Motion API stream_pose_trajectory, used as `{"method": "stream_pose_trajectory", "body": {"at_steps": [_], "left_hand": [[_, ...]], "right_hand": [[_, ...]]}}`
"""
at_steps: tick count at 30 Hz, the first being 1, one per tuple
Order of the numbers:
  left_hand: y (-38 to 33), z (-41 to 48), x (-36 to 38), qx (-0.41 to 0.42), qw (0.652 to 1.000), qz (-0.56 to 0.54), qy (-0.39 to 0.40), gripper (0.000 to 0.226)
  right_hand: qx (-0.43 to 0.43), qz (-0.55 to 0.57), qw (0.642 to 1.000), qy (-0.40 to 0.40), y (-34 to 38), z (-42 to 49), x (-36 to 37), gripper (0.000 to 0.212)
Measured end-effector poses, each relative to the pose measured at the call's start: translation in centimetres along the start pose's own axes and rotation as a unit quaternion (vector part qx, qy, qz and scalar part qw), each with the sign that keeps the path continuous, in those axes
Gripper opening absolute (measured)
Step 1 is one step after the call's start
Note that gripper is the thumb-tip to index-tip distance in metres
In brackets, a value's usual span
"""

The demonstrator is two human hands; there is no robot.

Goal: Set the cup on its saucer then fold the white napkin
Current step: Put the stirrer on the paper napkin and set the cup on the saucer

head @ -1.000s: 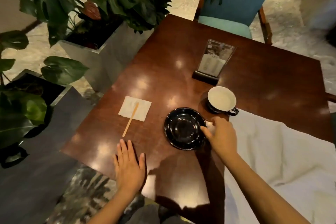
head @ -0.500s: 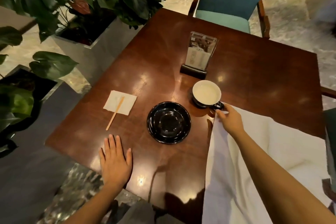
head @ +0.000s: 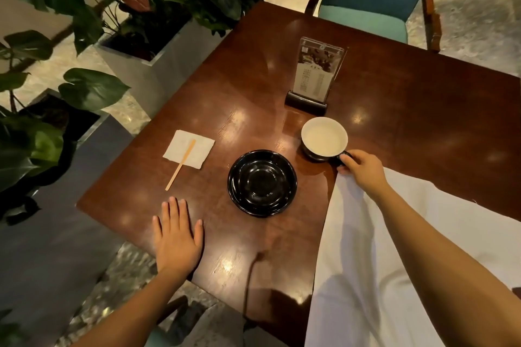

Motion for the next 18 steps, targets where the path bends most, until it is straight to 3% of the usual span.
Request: {"method": "stream_pose_trajectory", "body": {"at_steps": [18], "left_hand": [[-0.1, 0.0, 0.1, 0.002, 1.0, -0.004, -0.001, 0.069]], "right_hand": [[-0.095, 0.02, 0.994, -0.043, 3.9, -4.5, 0.0, 0.02]]}}
Point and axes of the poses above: each hand's wrist, its own z-axis towards the middle knuckle, its own x-axis out of the palm, y = z × x, the point moved 8 cm from there along z, towards the middle knuckle, and after that the axes turned 6 degrees about -y, right-handed, at the moved point
